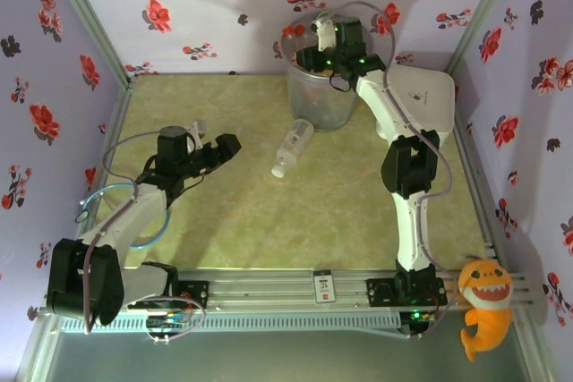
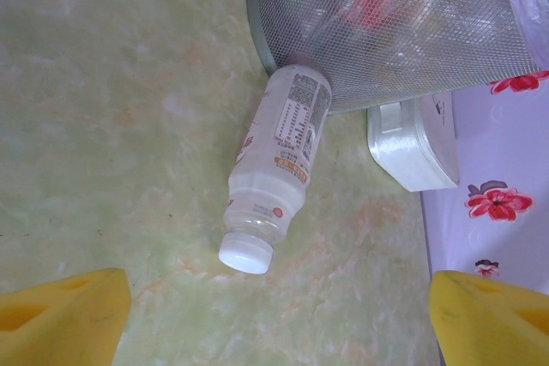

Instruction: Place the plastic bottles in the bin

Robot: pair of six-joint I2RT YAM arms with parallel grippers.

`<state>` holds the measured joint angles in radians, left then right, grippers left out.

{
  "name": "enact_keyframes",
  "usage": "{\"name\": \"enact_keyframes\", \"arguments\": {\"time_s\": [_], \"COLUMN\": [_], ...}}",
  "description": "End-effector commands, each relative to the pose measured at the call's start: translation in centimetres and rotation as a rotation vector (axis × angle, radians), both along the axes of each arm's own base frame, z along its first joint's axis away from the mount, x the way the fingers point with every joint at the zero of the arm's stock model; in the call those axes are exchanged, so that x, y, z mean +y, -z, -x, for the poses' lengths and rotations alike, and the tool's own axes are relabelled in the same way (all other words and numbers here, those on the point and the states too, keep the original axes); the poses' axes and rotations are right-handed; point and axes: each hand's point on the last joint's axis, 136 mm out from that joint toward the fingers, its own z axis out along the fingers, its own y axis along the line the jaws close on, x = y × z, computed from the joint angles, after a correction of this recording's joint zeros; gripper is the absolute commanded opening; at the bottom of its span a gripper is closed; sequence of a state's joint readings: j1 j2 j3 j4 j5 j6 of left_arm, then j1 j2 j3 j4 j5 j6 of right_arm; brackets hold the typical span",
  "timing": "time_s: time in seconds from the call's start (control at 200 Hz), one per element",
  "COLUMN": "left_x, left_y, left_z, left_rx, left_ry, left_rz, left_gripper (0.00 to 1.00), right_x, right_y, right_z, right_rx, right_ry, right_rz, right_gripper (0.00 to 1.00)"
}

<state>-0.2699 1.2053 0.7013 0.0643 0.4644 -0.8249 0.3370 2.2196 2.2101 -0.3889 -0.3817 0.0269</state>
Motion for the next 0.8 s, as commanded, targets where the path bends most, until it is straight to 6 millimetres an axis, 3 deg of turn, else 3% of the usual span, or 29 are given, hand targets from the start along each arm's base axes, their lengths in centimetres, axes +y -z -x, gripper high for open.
{"name": "enact_keyframes", "arguments": {"time_s": [0.0, 0.105, 0.27, 0.43, 0.62, 0.795], "left_x": [0.0, 0.0, 0.0, 0.0, 0.0, -0.8], "left_y": [0.2, 0.1, 0.3, 0.7, 1.4, 2.5], "left_z": [-0.2, -0.2, -0.3, -0.2, -0.4, -0.7], "left_rx": [-0.025, -0.027, -0.019, -0.004, 0.017, 0.028], "left_ry": [0.015, 0.016, 0.011, 0.019, 0.037, 0.096], "left_rz": [-0.009, -0.011, -0.007, -0.023, -0.085, -0.257], "left_gripper": [0.90, 0.90, 0.90, 0.90, 0.90, 0.92], "right_x": [-1.4, -1.6, -1.3, -1.8, -3.2, -6.1], "right_y": [0.3, -1.1, -6.9, -10.7, -12.9, -13.8], "right_z": [0.5, 0.6, 0.8, 1.3, 3.0, 6.5], "right_rx": [0.009, -0.002, -0.087, -0.142, -0.156, -0.145], "right_ry": [0.033, 0.032, 0.021, 0.047, 0.103, 0.196], "right_rz": [0.011, -0.014, -0.080, -0.126, -0.141, -0.160], "right_gripper": [0.47, 0.48, 0.54, 0.67, 0.76, 0.84]}}
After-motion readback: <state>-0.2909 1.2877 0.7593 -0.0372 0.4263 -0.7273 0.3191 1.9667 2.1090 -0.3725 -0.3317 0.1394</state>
